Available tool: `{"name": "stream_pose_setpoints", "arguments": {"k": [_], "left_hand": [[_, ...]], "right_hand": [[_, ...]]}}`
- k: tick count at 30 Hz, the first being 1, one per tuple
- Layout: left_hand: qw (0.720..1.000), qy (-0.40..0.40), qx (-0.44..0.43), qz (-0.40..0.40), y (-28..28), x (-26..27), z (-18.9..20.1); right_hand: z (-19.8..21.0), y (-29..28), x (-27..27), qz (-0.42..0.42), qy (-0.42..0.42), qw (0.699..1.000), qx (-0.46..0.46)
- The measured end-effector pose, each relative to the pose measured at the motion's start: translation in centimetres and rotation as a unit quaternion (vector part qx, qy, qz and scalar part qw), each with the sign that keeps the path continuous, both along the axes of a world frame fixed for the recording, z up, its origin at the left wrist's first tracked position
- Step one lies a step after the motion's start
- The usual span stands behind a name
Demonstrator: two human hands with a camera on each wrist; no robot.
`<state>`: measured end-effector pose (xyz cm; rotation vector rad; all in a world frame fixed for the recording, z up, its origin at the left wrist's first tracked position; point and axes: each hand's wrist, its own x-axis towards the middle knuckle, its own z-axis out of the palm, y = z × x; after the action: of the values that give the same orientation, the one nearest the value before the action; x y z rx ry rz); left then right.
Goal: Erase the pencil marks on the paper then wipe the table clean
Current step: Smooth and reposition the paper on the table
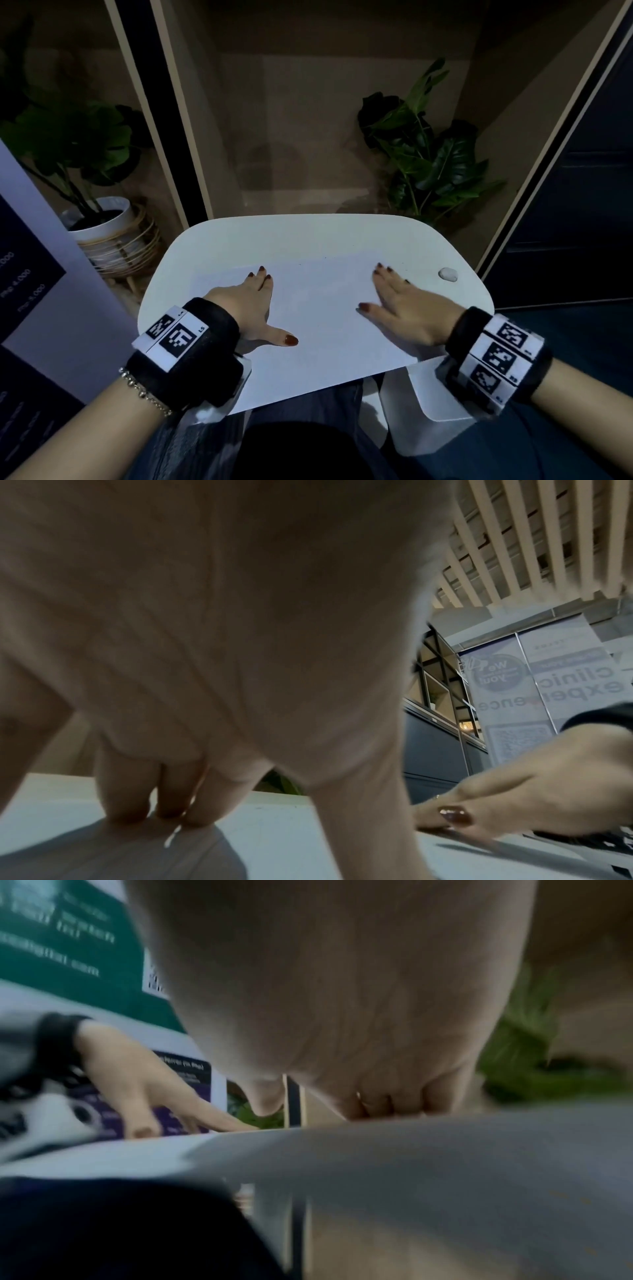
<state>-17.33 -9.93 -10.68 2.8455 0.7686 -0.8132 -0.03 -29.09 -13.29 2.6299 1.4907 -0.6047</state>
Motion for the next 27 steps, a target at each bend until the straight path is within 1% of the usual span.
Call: {"name": "stream_pose_setpoints", "arguments": {"k": [1, 2, 5, 6, 7, 9, 12, 13, 14, 15, 16, 18, 20, 22, 25, 27], "left_hand": [[1.0, 0.002, 0.0, 0.0, 0.0, 0.0, 0.0], [1.0, 0.003, 0.0, -0.001, 0.0, 0.1, 0.1], [1.0, 0.003, -0.005, 0.002, -0.1, 0.1, 0.2], [1.0, 0.003, -0.006, 0.003, -0.1, 0.0, 0.1], [1.0, 0.002, -0.007, 0.002, -0.1, 0.0, 0.1], [1.0, -0.002, -0.012, 0.003, 0.0, -0.1, 0.0], [1.0, -0.003, -0.011, 0.004, 0.1, -0.2, -0.1], [1.0, -0.002, -0.01, 0.003, 0.0, -0.1, 0.0], [1.0, 0.0, -0.009, 0.002, 0.1, -0.1, 0.0], [1.0, 0.001, -0.008, 0.001, 0.1, 0.0, 0.0], [1.0, 0.003, -0.009, 0.001, 0.2, 0.1, 0.0], [1.0, 0.004, -0.012, 0.003, 0.3, 0.1, -0.2], [1.0, 0.004, -0.01, 0.002, 0.4, 0.0, -0.5], [1.0, 0.001, -0.01, 0.001, 0.5, 0.1, -0.6], [1.0, 0.002, -0.014, 0.002, 0.6, 0.0, -0.6], [1.0, 0.003, -0.012, 0.002, 0.6, 0.0, -0.6]], "right_hand": [[0.2, -0.2, 0.2, -0.009, -0.006, 1.0, 0.0], [0.4, -0.4, -0.2, 0.003, -0.001, 1.0, 0.011], [0.3, -0.9, -3.7, 0.116, 0.049, 0.991, 0.043], [-0.1, -1.1, -4.8, 0.141, 0.06, 0.987, 0.044], [-0.4, -1.5, -5.1, 0.148, 0.059, 0.986, 0.046], [-1.1, -2.2, -3.9, 0.12, 0.04, 0.991, 0.047], [-0.9, -3.2, -0.4, 0.015, -0.01, 0.999, 0.04], [-0.7, -3.4, 0.3, -0.01, -0.027, 0.999, 0.036], [-0.5, -3.5, 0.4, -0.015, -0.04, 0.998, 0.036], [-0.3, -3.4, 0.0, 0.0, -0.044, 0.998, 0.044], [0.0, -3.4, -1.0, 0.032, -0.039, 0.997, 0.053], [0.0, -3.3, -3.9, 0.107, -0.006, 0.993, 0.05], [-0.3, -3.5, -6.0, 0.139, 0.027, 0.989, 0.035], [-0.6, -4.0, -5.7, 0.113, 0.018, 0.993, 0.017], [-0.2, -4.7, -2.3, 0.018, -0.024, 1.0, -0.005], [0.2, -4.7, -0.9, -0.024, -0.028, 0.999, -0.008]]}}
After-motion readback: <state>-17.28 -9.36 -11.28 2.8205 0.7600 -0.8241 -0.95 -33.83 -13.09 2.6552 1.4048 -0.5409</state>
